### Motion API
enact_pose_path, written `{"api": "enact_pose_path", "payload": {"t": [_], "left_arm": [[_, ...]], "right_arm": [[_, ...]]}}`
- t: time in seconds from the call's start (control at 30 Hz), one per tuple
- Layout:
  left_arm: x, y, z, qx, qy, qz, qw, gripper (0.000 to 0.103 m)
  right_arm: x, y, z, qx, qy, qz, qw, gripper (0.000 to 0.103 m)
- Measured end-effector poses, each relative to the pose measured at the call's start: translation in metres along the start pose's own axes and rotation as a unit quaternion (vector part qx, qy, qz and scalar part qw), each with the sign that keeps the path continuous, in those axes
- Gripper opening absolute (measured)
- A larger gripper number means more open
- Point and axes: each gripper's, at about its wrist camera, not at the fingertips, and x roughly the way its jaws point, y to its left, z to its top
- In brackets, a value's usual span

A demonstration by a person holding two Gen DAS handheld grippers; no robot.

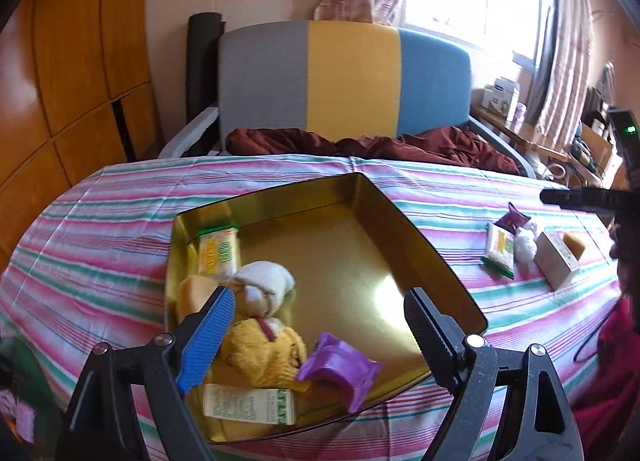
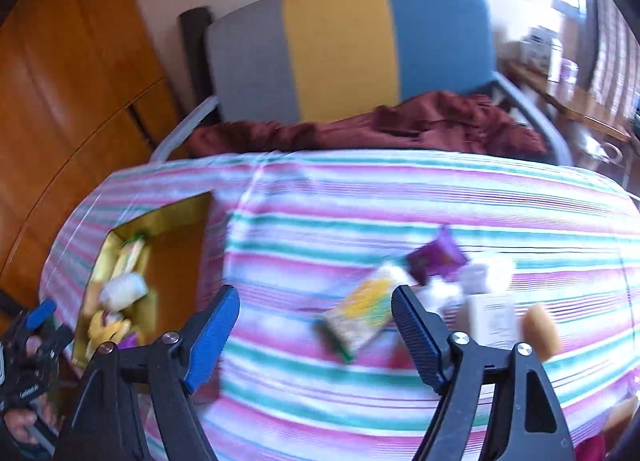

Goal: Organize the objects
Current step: 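Move the left gripper to the WEIDAN snack bag and grasp it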

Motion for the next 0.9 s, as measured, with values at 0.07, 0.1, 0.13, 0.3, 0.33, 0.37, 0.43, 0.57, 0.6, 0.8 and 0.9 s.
{"api": "enact_pose_path", "payload": {"t": [0.07,0.1,0.13,0.3,0.33,0.37,0.43,0.57,0.6,0.8,0.9], "left_arm": [[0.003,-0.012,0.003,0.012,0.003,-0.007,0.9999,0.087],[0.004,-0.019,0.004,0.018,0.005,-0.01,0.9998,0.087],[0.006,-0.024,0.005,0.024,0.006,-0.014,0.9996,0.087],[0.014,-0.058,0.013,0.053,0.014,-0.037,0.9978,0.087],[0.017,-0.066,0.015,0.059,0.018,-0.042,0.9972,0.087],[0.02,-0.072,0.017,0.064,0.02,-0.045,0.9967,0.087],[0.027,-0.089,0.022,0.075,0.026,-0.057,0.9952,0.087],[0.047,-0.123,0.03,0.097,0.041,-0.079,0.9913,0.087],[0.052,-0.133,0.031,0.103,0.045,-0.086,0.99,0.087],[0.083,-0.186,0.036,0.157,0.067,-0.099,0.9804,0.087],[0.105,-0.206,0.04,0.176,0.089,-0.107,0.9745,0.087]], "right_arm": [[-0.005,-0.027,0.006,0.024,-0.017,-0.024,0.999,0.08],[-0.008,-0.041,0.008,0.036,-0.025,-0.036,0.998,0.08],[-0.01,-0.055,0.01,0.049,-0.032,-0.05,0.997,0.08],[-0.008,-0.125,0.003,0.133,-0.066,-0.113,0.983,0.08],[-0.007,-0.139,-0.003,0.155,-0.071,-0.124,0.977,0.08],[-0.007,-0.153,-0.009,0.182,-0.074,-0.132,0.971,0.08],[-0.002,-0.177,-0.018,0.232,-0.055,-0.14,0.961,0.08],[-0.014,-0.195,-0.021,0.267,-0.075,-0.131,0.952,0.08],[-0.014,-0.196,-0.021,0.269,-0.073,-0.128,0.952,0.08],[-0.013,-0.199,-0.021,0.284,-0.067,-0.104,0.951,0.08],[-0.014,-0.203,-0.022,0.297,-0.068,-0.092,0.948,0.08]]}}
